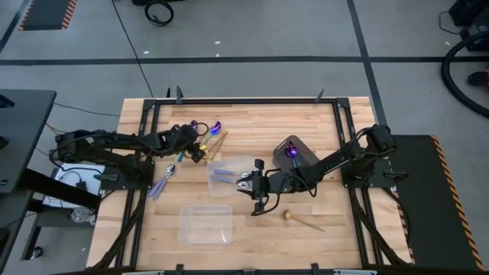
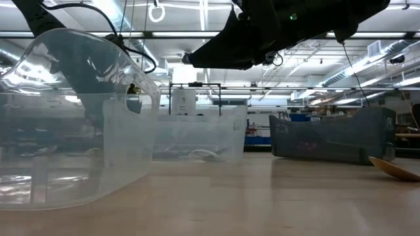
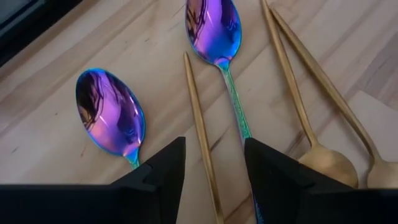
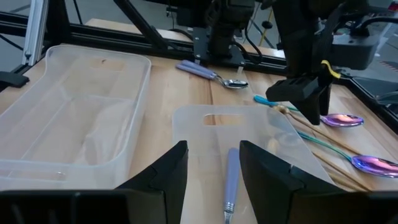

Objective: Sort silverware by color (type)
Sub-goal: Put the gold spoon into the bottom transparent bin

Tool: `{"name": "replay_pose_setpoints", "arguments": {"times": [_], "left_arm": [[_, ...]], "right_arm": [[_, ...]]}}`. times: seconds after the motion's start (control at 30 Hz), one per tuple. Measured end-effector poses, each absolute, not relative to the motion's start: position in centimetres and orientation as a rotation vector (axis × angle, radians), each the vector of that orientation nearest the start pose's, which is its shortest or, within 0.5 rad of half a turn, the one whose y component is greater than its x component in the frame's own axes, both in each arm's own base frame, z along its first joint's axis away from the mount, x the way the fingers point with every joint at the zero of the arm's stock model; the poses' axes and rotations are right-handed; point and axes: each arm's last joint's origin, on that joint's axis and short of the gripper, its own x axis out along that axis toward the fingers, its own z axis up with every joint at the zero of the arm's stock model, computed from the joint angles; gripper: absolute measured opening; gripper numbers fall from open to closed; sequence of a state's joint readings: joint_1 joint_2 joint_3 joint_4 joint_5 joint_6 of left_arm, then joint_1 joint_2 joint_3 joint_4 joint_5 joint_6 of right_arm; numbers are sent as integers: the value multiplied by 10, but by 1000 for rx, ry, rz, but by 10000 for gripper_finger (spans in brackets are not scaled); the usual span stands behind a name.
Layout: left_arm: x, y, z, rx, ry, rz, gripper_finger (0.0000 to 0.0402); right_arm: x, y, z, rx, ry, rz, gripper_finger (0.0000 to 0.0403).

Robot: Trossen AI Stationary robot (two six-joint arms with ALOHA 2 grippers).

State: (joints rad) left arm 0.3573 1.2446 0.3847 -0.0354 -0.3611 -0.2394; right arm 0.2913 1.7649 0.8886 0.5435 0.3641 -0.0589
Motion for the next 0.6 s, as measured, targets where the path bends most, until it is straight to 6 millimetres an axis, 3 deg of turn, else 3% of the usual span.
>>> {"name": "replay_pose_setpoints", "arguments": {"times": [0.6], "left_arm": [[180,77,115,-293,975,764,171]], "right_arm": [[350,98,181,-155,321,-54,155]]}}
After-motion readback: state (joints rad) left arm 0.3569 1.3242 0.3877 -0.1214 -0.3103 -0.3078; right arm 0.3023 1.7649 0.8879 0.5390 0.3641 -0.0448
